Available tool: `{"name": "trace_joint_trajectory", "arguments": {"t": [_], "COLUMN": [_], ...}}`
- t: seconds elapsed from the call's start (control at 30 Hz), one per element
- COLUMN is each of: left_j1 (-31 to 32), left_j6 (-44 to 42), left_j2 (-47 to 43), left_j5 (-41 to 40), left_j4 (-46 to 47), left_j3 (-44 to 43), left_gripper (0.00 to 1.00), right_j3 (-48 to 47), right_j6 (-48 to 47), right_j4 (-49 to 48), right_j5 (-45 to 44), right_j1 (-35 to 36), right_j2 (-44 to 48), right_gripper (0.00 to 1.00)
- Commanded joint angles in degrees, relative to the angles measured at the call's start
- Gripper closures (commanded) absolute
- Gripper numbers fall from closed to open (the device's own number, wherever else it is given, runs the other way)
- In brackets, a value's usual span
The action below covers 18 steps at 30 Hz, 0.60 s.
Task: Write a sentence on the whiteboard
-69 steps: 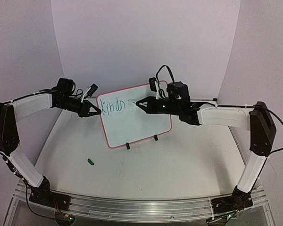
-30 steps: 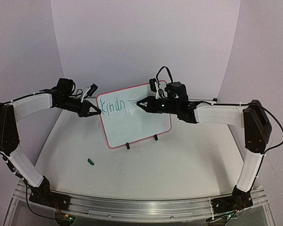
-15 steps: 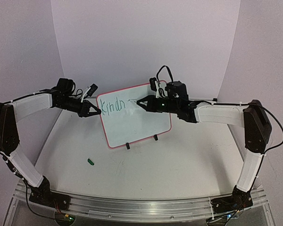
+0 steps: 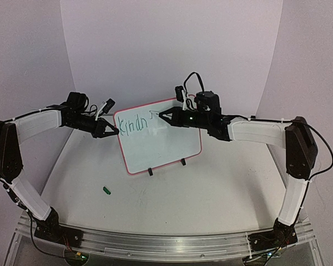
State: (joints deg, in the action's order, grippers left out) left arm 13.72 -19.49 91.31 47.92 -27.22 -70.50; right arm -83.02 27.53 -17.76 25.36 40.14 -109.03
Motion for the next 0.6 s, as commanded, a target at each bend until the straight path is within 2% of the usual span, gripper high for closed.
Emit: {"name": "trace_joint_trajectory", "arguments": {"t": [0.0, 0.57], "left_j1": [0.2, 0.2], "left_j6": [-1.8, -1.8], "left_j2": [0.5, 0.3], "left_j5": [-3.3, -3.4], "left_j4": [-2.6, -2.6], "left_j3": [-1.1, -1.1], "left_gripper": [1.00, 1.00], "right_j3": [-1.3, 5.9], "right_j6": [0.5, 0.8], "right_j4": [-1.3, -1.2], "right_j5": [1.7, 0.5], "right_j1": [-0.2, -0.2], "right_j2": [-1.5, 1.0], "right_gripper": [1.00, 1.00]}}
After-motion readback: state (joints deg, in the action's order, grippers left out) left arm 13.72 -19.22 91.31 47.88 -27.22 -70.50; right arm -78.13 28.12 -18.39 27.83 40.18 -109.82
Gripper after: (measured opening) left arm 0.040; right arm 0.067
